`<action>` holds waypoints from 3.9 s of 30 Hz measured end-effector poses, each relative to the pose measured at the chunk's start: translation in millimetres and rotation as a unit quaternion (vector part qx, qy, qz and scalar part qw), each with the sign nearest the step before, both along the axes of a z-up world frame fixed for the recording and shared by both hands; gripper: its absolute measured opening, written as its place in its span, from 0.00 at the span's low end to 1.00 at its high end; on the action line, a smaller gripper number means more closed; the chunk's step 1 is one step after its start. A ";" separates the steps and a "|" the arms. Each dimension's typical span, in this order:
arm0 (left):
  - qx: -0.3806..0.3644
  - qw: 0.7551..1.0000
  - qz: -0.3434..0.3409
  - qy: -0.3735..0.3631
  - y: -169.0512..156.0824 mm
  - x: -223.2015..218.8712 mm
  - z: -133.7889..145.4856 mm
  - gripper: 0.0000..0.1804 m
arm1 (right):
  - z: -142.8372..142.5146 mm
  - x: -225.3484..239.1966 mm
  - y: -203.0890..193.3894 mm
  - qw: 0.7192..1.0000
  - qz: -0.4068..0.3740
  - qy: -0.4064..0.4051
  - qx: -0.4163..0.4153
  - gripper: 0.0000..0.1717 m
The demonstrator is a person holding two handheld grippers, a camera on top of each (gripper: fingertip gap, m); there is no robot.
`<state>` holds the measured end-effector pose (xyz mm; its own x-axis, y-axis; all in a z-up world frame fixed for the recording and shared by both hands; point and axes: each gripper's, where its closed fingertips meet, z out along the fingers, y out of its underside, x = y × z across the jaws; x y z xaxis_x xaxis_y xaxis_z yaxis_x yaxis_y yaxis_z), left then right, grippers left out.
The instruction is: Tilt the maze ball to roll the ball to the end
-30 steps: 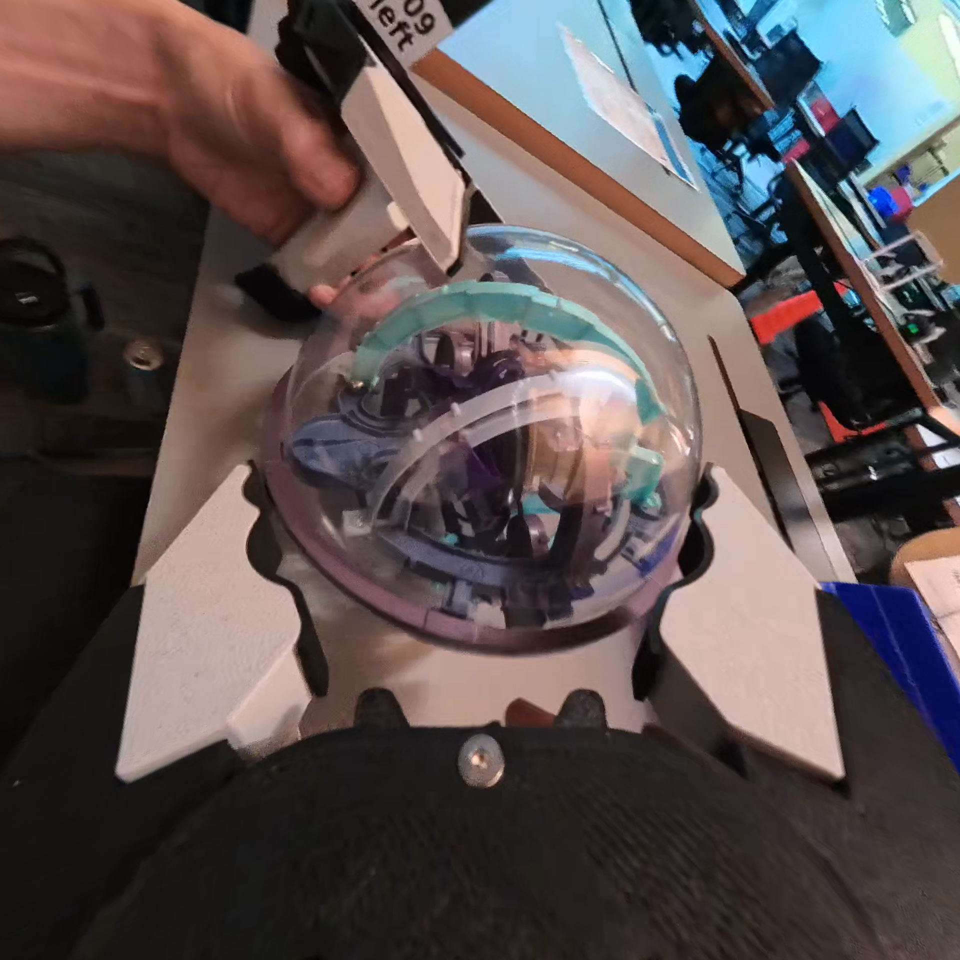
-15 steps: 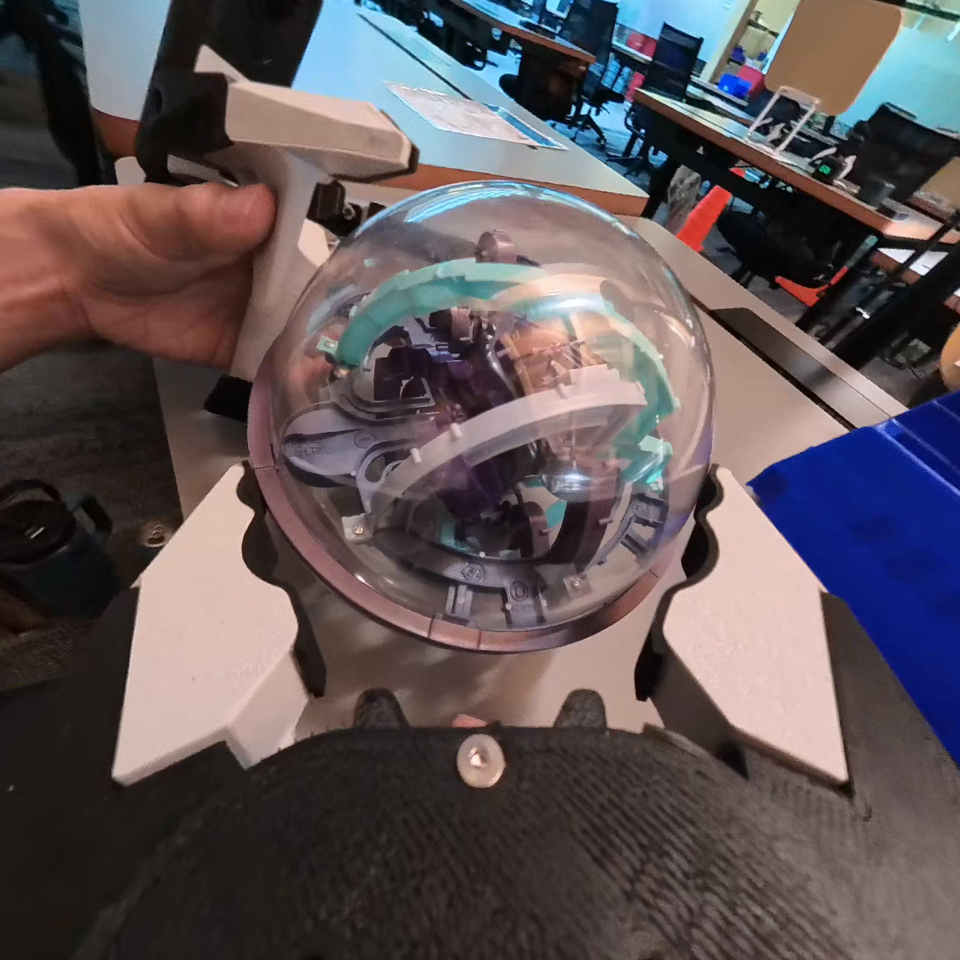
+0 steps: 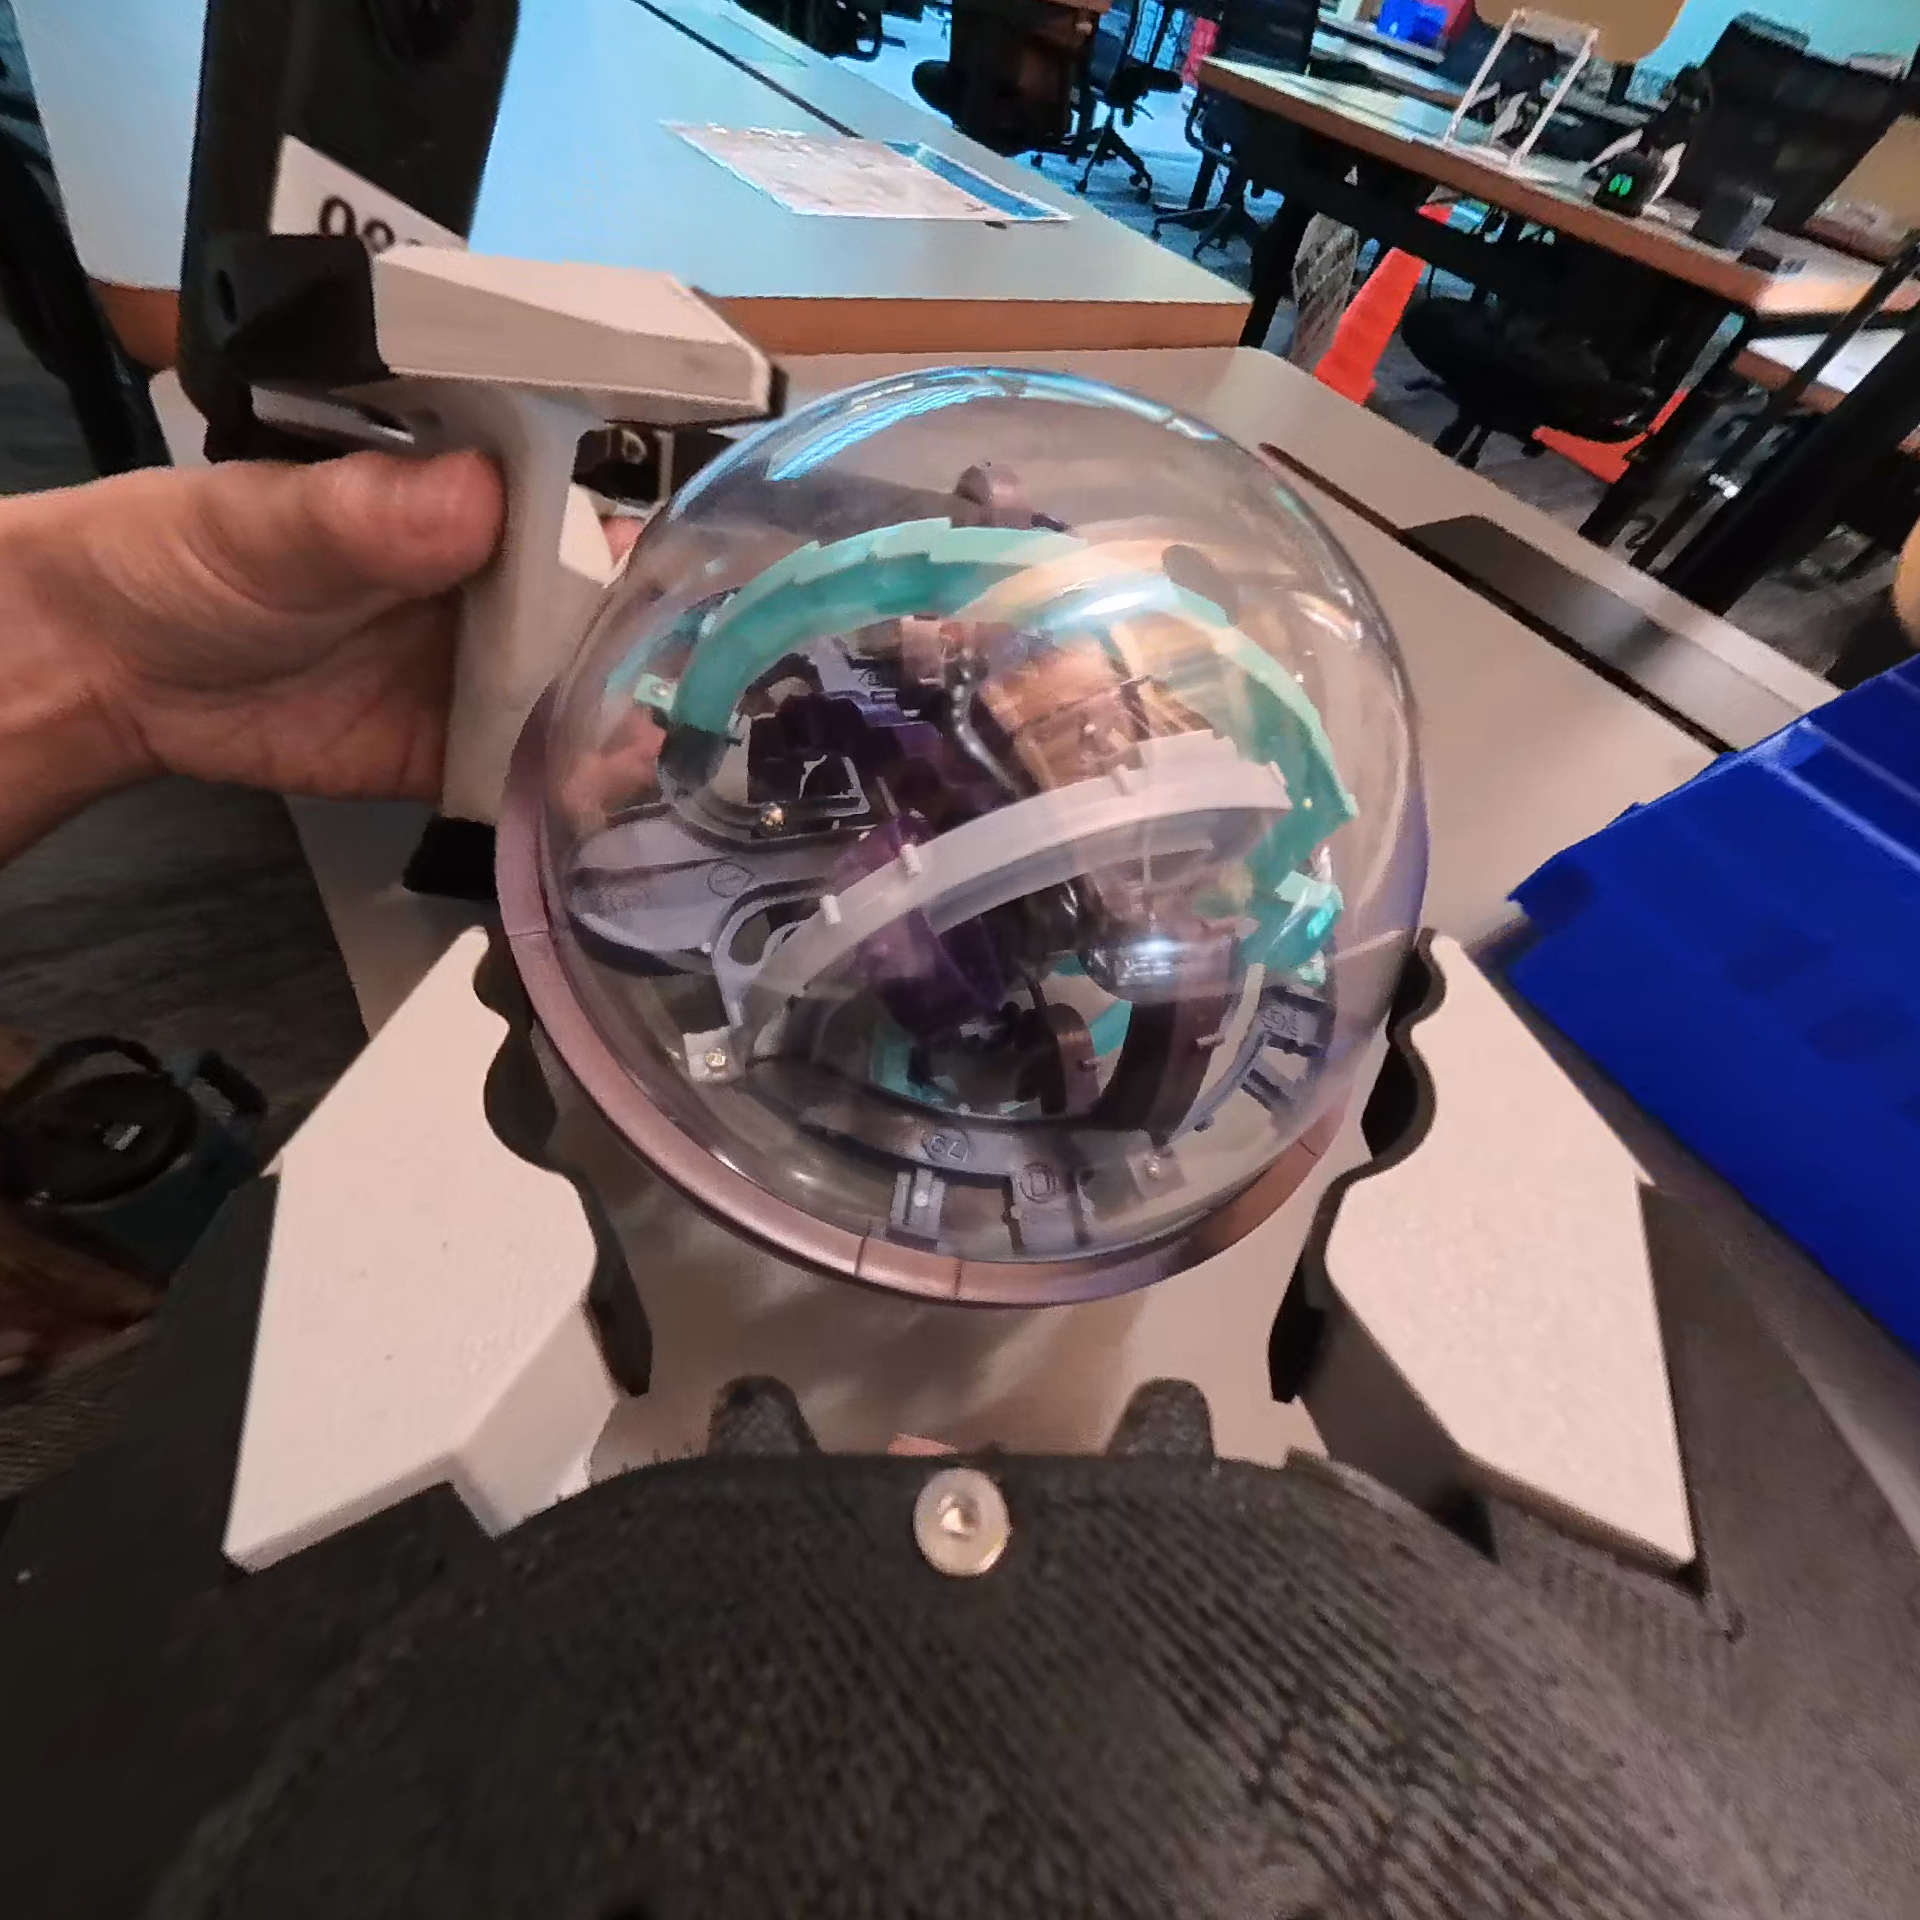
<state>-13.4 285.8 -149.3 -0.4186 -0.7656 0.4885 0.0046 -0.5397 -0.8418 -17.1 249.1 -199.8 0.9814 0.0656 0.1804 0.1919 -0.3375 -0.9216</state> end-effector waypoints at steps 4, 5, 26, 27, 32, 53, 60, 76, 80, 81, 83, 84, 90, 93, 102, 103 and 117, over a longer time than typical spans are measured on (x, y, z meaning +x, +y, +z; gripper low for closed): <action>-0.015 1.000 -0.001 -0.003 3.2 -0.9 0.6 0.64 | 1.1 0.6 2.4 1.000 -0.004 0.022 0.000 0.91; -0.017 1.000 -0.001 -0.003 3.7 -1.1 0.5 0.64 | 1.3 0.3 2.6 1.000 -0.004 0.020 -0.001 0.91; 0.212 0.976 -0.028 -0.041 -25.7 -28.0 -2.1 0.75 | -8.5 1.2 -2.2 1.000 0.019 0.010 -0.006 0.90; 0.230 0.972 -0.027 -0.040 -26.5 -29.0 -3.3 0.75 | -8.4 0.8 -2.4 1.000 0.021 0.006 -0.007 0.90; 0.282 0.959 -0.008 -0.014 -20.9 -27.7 -15.1 0.70 | -8.4 -1.0 -3.7 0.999 0.041 -0.012 -0.004 0.89; 0.290 0.957 -0.010 0.017 -21.4 -22.4 -25.2 0.70 | -4.1 0.2 -15.4 0.997 0.069 -0.011 -0.020 0.84; 0.246 0.968 -0.025 0.033 -22.4 -21.1 -24.6 0.70 | 0.1 -1.0 -18.1 0.997 0.067 0.029 -0.021 0.84; 0.244 0.965 -0.061 0.068 -30.1 -24.2 -38.4 0.70 | 10.8 2.4 -26.8 0.993 0.106 0.045 0.022 0.84; 0.253 0.962 -0.071 0.072 -34.2 -24.7 -40.5 0.66 | 11.7 5.5 -33.5 0.991 0.123 0.034 0.030 0.84; 0.252 0.962 -0.073 0.075 -35.2 -23.8 -41.4 0.66 | 12.6 6.4 -34.4 0.991 0.124 0.030 0.034 0.84; 0.251 0.961 -0.077 0.084 -37.2 -21.5 -43.6 0.66 | 14.1 8.2 -35.8 0.991 0.126 0.024 0.041 0.84; 0.252 0.961 -0.078 0.087 -38.4 -20.4 -44.4 0.66 | 14.7 9.2 -36.5 0.991 0.126 0.024 0.043 0.84; 0.263 0.957 -0.077 0.093 -43.7 -16.9 -43.1 0.65 | 13.1 14.1 -40.0 0.988 0.134 0.049 0.052 0.86; 0.271 0.955 -0.083 0.088 -44.6 -21.0 -40.6 0.62 | 10.5 14.5 -44.5 0.987 0.150 0.053 0.034 0.85; 0.315 0.948 -0.045 0.007 -46.7 -17.8 -25.3 0.59 | 14.3 16.9 -42.8 0.988 0.137 0.054 0.049 0.85; 0.310 0.950 -0.048 0.014 -46.6 -16.8 -26.7 0.59 | 16.0 17.8 -43.0 0.988 0.136 0.050 0.055 0.85; 0.285 0.955 -0.074 0.019 -53.0 -17.0 -25.8 0.49 | 44.9 35.1 -50.2 0.973 0.138 0.103 0.156 0.74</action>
<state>-30.4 232.8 -175.1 -0.5333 -0.8455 0.0266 -0.0723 0.0142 -0.9973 18.0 198.9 -154.9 0.9518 0.3046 0.0350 0.0359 0.0028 -0.9994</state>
